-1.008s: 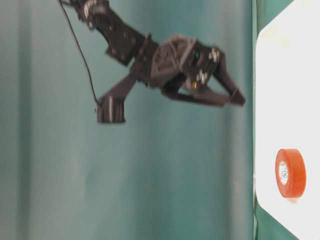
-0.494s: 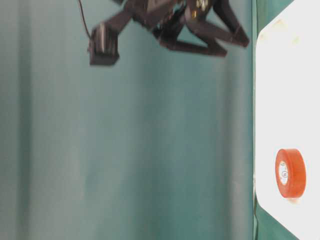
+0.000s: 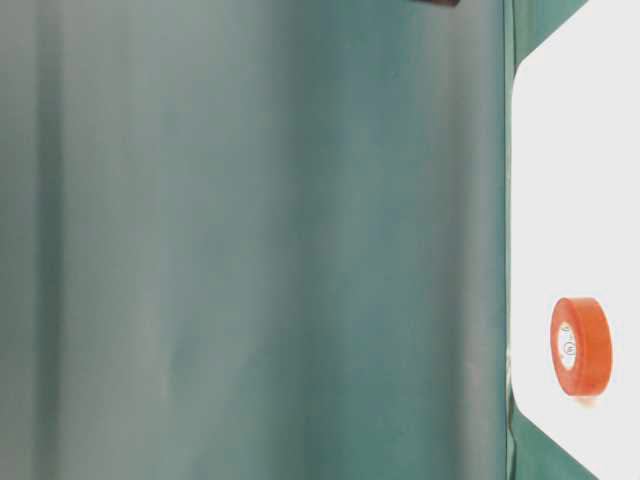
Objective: Put the tape into the white case with the right arm.
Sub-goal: 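Withdraw the right gripper to the right side of the tray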
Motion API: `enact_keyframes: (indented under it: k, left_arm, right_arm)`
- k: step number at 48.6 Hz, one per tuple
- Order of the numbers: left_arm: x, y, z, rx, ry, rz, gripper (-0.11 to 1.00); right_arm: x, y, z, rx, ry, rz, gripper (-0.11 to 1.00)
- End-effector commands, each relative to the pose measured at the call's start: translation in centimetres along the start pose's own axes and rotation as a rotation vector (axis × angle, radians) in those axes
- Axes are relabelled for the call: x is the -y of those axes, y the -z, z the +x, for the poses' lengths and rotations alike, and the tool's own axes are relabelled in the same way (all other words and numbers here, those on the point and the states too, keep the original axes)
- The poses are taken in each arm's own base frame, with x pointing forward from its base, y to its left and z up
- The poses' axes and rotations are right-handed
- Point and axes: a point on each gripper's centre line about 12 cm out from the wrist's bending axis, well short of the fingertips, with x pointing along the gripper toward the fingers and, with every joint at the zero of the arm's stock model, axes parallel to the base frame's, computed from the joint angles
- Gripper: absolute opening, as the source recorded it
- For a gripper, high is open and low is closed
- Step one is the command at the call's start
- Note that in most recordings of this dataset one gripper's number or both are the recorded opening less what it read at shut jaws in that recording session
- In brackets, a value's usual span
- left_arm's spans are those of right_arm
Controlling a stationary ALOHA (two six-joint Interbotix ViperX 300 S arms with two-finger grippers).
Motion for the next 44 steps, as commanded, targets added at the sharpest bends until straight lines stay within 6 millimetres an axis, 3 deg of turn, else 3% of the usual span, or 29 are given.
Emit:
enact_keyframes:
  k: [1, 26, 44]
  left_arm:
    - [0.0, -0.3, 0.0, 0.018, 0.001, 0.0, 0.0]
    - [0.0, 0.7, 0.1, 0.037, -0.001, 0.0, 0.0]
    - [0.0, 0.7, 0.1, 0.037, -0.001, 0.0, 0.0]
  right_arm:
    - [-0.1, 0.0, -0.6, 0.032, -0.001, 0.005, 0.7]
    - [-1.7, 1.5, -2.0, 0.154, -0.042, -0.031, 0.7]
    - [-5.0, 1.9, -3.1, 0.283, -0.155, -0.123, 0.7]
